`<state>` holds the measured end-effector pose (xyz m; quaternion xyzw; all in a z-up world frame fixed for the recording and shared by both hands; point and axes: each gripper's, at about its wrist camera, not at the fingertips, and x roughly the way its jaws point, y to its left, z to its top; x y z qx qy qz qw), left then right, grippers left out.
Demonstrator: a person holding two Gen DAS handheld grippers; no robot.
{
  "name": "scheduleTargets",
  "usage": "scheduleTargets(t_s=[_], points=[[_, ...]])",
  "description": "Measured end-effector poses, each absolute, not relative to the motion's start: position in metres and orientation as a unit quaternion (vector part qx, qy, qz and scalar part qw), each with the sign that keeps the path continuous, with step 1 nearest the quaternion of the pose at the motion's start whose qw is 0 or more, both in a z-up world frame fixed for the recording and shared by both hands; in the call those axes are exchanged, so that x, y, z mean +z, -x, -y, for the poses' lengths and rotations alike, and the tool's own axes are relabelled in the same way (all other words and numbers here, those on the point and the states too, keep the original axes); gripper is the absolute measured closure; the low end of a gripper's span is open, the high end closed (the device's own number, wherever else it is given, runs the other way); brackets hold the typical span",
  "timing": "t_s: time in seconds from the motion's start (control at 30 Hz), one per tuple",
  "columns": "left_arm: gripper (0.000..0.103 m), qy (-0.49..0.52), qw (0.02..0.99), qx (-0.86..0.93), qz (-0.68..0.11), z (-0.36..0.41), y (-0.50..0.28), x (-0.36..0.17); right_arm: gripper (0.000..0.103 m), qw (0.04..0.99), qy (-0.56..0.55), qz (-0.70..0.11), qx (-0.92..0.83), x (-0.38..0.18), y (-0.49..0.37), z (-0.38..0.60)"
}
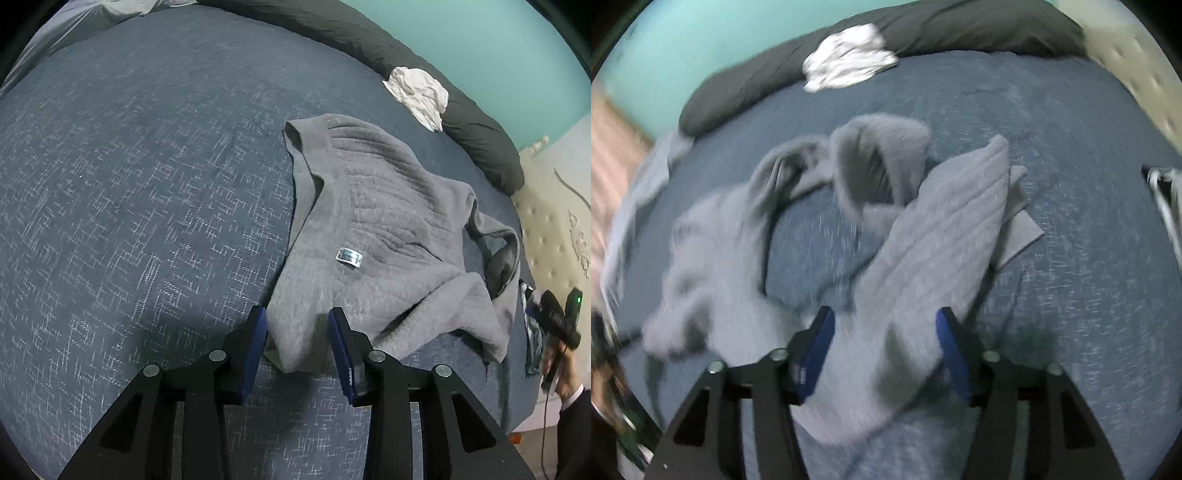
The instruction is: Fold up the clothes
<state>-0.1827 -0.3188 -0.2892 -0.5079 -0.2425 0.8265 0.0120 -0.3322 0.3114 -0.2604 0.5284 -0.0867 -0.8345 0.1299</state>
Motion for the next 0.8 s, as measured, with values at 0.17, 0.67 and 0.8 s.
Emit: scheduleTargets(t_s=[0.17,0.67,0.8], points=[[0.065,0.512,0.013,0.828,0.230,0.314,0.188,-0.292,0.042,0.099,-0.547,0.115,-0.824,-0.272,0.363,-0.307],[0.065,0.516,0.018,0.828,0.216,0.313,0.191,-0.293,0.089,0.042,-0.587,0.093,-0.803,-0.327,0.374,-0.313],[0.065,0.516,0.016,0.829,0.216,0.313,0.191,-0.294,0.092,0.064,-0.561,0.112,-0.818,-0.308,0.359,-0.333]])
